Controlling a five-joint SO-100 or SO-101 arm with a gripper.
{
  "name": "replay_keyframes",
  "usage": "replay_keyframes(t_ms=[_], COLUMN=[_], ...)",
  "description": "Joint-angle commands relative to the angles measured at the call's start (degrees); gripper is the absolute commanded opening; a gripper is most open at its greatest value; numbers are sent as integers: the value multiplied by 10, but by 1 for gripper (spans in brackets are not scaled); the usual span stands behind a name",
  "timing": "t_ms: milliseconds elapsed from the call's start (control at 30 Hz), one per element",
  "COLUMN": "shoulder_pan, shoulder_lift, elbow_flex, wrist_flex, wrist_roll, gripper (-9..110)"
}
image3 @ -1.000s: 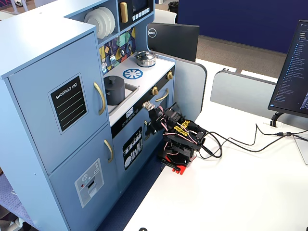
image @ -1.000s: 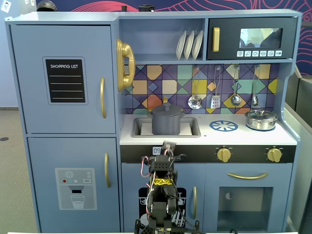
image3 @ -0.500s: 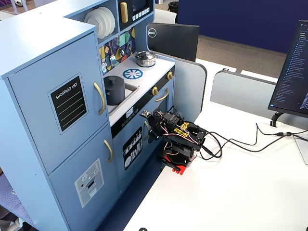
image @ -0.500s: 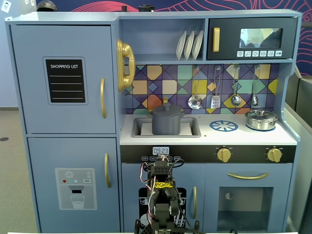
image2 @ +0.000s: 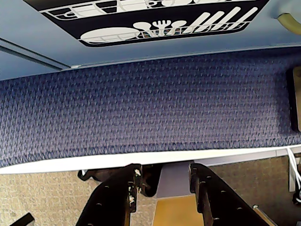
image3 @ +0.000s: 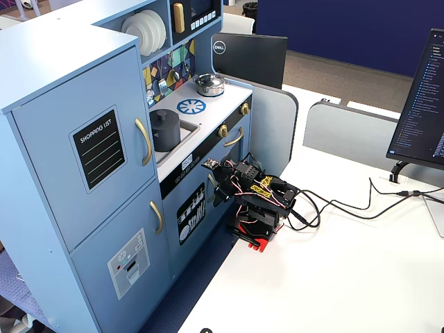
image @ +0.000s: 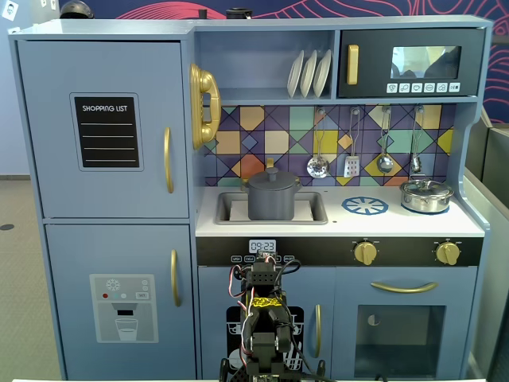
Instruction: Pick up the lid from the counter and put it on the gray recipient
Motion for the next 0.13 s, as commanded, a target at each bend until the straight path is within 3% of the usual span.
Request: replay_keyframes(t_ms=[0,100], shoulder_pan=[10,10], shoulder_lift=[-6,-6], elbow_flex=[0,0], wrist_flex=[99,99], wrist_roll=[11,11], gripper=[4,4])
